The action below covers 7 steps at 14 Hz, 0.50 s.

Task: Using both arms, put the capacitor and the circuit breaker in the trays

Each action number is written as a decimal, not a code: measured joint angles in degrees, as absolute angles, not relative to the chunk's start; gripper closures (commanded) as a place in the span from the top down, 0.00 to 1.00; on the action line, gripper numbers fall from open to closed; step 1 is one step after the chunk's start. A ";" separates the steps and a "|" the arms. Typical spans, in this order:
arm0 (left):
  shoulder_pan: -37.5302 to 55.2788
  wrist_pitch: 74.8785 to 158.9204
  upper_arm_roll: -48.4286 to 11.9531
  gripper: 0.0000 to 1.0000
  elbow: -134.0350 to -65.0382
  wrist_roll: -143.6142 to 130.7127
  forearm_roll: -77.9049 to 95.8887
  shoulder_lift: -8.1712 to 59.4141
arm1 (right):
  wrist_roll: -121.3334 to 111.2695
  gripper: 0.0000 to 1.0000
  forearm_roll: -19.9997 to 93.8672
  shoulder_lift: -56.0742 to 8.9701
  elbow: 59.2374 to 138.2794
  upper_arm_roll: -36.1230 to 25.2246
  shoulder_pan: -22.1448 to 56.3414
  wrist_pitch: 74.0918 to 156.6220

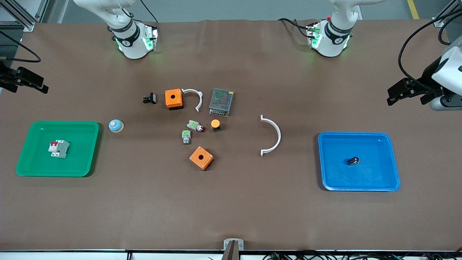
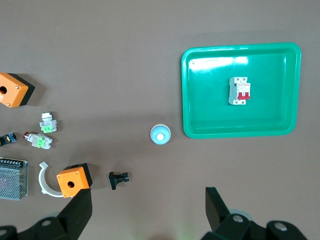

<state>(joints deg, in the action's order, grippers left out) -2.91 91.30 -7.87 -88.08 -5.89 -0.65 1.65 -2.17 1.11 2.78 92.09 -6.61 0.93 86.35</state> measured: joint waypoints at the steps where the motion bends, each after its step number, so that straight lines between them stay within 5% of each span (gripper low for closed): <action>1: -2.91 91.30 -7.87 1.00 -88.07 -5.89 -0.65 1.65 | -2.19 1.00 1.11 2.78 92.10 -6.61 0.93 86.44; 7: -2.91 91.30 -7.87 1.00 -88.05 -5.89 -0.64 1.65 | -3.17 1.00 1.11 2.78 92.11 -6.60 0.93 86.93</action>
<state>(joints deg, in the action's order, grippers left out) -2.91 91.30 -7.87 -88.05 -5.89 -0.64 1.65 -3.17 1.11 2.78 92.11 -6.60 0.93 86.93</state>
